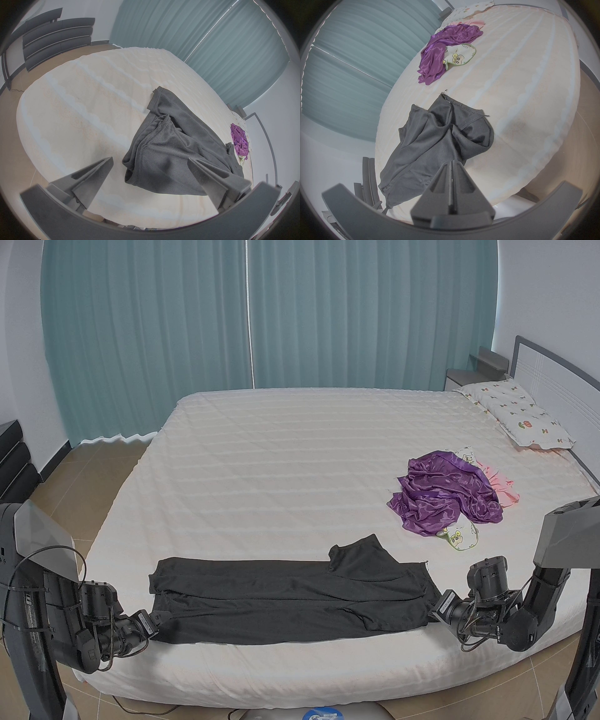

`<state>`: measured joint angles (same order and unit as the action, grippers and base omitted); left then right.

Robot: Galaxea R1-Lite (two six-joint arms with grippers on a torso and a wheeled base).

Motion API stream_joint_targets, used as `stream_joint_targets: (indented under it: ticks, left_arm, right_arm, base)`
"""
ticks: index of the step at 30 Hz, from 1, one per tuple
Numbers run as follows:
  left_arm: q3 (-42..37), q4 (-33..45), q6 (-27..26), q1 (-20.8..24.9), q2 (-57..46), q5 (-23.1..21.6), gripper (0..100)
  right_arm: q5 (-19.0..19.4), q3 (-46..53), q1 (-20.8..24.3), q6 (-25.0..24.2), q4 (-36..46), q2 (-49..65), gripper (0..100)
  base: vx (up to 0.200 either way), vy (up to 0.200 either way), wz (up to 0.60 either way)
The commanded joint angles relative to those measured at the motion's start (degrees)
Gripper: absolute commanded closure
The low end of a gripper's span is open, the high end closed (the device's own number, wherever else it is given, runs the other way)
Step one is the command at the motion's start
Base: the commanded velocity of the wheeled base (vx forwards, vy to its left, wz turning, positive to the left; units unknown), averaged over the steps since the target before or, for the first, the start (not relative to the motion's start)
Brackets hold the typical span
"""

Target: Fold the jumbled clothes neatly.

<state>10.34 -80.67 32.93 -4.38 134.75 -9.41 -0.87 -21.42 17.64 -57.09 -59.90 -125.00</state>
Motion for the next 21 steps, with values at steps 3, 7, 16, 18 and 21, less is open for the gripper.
stream_joint_targets:
  ticks: [3, 7, 16, 18, 21]
  left_arm:
    - [0.0, 0.0, 0.0, 0.0, 0.2, 0.0, 0]
    - [0.1, 0.0, 0.0, 0.0, 0.2, 0.0, 0]
    - [0.0, 0.0, 0.0, 0.0, 0.2, -0.1, 0]
    - [0.0, 0.0, -0.1, 0.1, 0.2, -0.1, 0]
    - [0.0, -0.1, -0.4, 0.1, 0.6, 0.0, 0]
  right_arm:
    - [0.1, 0.6, -0.2, 0.1, 0.1, 0.6, 100]
    - [0.2, 1.0, 0.2, 0.2, 0.1, 1.0, 100]
    - [0.2, 0.3, 1.3, 0.3, -0.6, 2.7, 0]
    - [1.4, -3.5, 1.3, 0.8, 0.2, 5.0, 0]
    - [2.1, -11.3, 1.1, 1.5, 5.2, 4.9, 0]
  base:
    - [0.000, 0.000, 0.00]
    - [0.000, 0.000, 0.00]
    - [0.000, 0.000, 0.00]
    - [0.000, 0.000, 0.00]
    - [0.000, 0.000, 0.00]
